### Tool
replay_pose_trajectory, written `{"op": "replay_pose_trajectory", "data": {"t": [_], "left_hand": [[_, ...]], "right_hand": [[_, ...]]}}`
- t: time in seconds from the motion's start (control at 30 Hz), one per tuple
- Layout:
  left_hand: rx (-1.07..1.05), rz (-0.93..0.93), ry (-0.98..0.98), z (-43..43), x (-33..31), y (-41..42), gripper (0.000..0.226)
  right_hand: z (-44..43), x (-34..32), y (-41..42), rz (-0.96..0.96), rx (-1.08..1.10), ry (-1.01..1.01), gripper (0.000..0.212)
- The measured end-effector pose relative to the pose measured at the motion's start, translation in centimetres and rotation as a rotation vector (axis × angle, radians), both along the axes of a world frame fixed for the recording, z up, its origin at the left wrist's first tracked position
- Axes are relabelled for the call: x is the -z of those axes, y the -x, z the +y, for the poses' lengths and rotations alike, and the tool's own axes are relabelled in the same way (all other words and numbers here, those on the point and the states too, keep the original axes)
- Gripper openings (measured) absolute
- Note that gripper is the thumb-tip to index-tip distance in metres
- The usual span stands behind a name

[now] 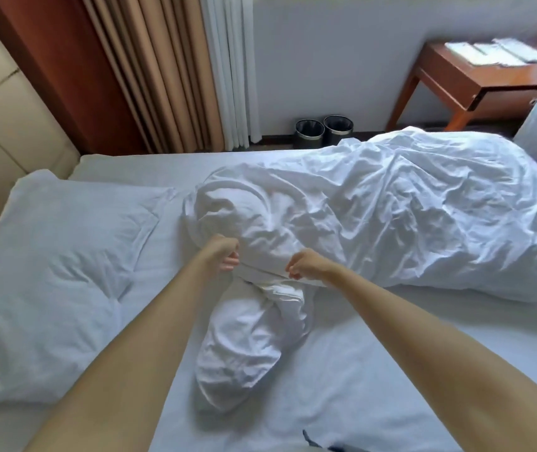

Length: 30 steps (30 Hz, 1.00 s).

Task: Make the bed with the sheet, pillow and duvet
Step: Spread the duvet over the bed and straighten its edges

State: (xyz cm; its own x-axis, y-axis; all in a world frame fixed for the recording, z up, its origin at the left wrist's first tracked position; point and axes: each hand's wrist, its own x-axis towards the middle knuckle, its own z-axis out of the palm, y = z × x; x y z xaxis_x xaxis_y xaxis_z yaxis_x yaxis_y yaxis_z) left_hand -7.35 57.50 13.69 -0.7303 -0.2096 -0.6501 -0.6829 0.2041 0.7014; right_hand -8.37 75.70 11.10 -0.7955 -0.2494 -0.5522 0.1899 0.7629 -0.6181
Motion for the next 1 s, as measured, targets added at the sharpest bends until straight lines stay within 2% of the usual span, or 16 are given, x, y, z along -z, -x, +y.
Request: {"op": "replay_pose_trajectory", "data": {"t": [0.03,0.13,0.27,0.47,0.6,0.7,0.77,0.87,1.0], "left_hand": [[-0.021,-0.021,-0.018,0.1,0.8,0.1,0.013],[-0.093,-0.073,-0.068,0.2,2.5,0.6,0.037],[-0.215,-0.076,-0.122,-0.5,4.4,2.7,0.043],[-0.429,-0.097,-0.236,-2.4,7.2,7.4,0.045],[-0.497,-0.085,-0.292,-4.1,8.8,10.1,0.046],[-0.556,-0.067,-0.322,-5.7,10.1,11.2,0.042],[-0.578,-0.066,-0.330,-6.5,10.5,11.2,0.041],[-0.590,-0.085,-0.282,-7.4,11.1,10.9,0.041],[-0.570,-0.117,-0.254,-7.5,11.4,10.2,0.042]], "right_hand": [[0.6,0.5,0.5,-0.014,0.011,-0.032,0.026],[1.4,1.9,1.3,-0.052,0.005,-0.110,0.030],[-0.2,3.7,2.9,-0.060,-0.090,-0.162,0.045],[-5.6,6.2,8.0,0.145,-0.160,-0.143,0.078],[-9.3,7.3,12.1,0.212,-0.219,-0.215,0.101],[-11.7,8.6,14.6,0.340,-0.423,-0.350,0.110],[-12.7,9.9,15.9,0.446,-0.566,-0.431,0.108],[-13.2,10.7,17.4,0.517,-0.610,-0.504,0.089],[-12.3,10.1,18.1,0.524,-0.480,-0.313,0.054]]}}
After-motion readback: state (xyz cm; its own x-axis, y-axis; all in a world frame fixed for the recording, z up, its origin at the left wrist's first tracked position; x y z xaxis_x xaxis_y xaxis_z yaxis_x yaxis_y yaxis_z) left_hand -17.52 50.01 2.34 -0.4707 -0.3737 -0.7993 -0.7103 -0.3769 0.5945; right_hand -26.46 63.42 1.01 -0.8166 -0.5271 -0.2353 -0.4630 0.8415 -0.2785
